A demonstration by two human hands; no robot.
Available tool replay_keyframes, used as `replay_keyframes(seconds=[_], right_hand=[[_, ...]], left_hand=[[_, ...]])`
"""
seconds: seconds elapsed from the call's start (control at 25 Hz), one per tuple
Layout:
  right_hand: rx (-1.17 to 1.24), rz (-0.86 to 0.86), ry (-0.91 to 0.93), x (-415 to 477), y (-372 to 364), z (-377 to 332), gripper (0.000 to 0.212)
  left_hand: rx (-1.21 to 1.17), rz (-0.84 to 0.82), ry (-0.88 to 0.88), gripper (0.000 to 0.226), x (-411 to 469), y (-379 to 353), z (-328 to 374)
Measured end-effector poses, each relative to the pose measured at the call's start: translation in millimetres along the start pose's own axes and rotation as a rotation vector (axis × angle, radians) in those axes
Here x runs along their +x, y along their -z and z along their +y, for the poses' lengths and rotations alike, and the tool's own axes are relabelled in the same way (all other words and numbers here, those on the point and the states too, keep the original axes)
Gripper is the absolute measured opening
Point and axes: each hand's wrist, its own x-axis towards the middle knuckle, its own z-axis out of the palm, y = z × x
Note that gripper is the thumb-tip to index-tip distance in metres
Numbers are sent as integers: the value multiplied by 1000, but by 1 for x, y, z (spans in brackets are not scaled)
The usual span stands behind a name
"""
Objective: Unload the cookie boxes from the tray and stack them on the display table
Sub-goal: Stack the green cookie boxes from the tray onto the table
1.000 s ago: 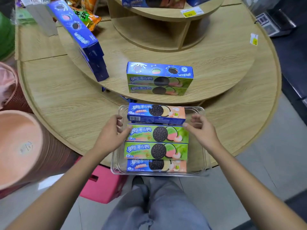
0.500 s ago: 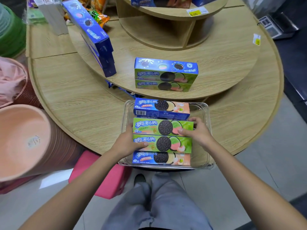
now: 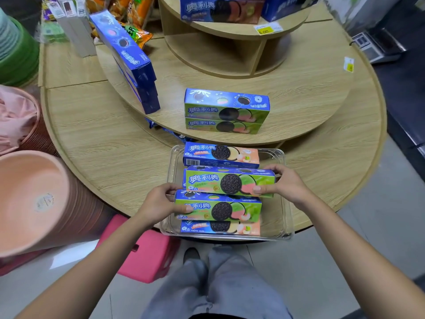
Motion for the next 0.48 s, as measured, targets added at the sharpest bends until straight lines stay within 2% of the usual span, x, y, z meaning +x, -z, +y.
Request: replay_keyframes(seconds=[0.12,0.28,0.4,0.48], right_hand=[[-22,80,53,-4,10,-9,59],[84,126,157,-11,34,-42,63],[104,189,271,-10,52,-77,72],[131,208,344,-5,61,-102,69]], left_hand=[[21,30,-72,82,0,6,8],[-57,66,-175,79,3,24,40],[-47,116,-269,64,14,38,80],[-59,136,-323,60,26,45,111]])
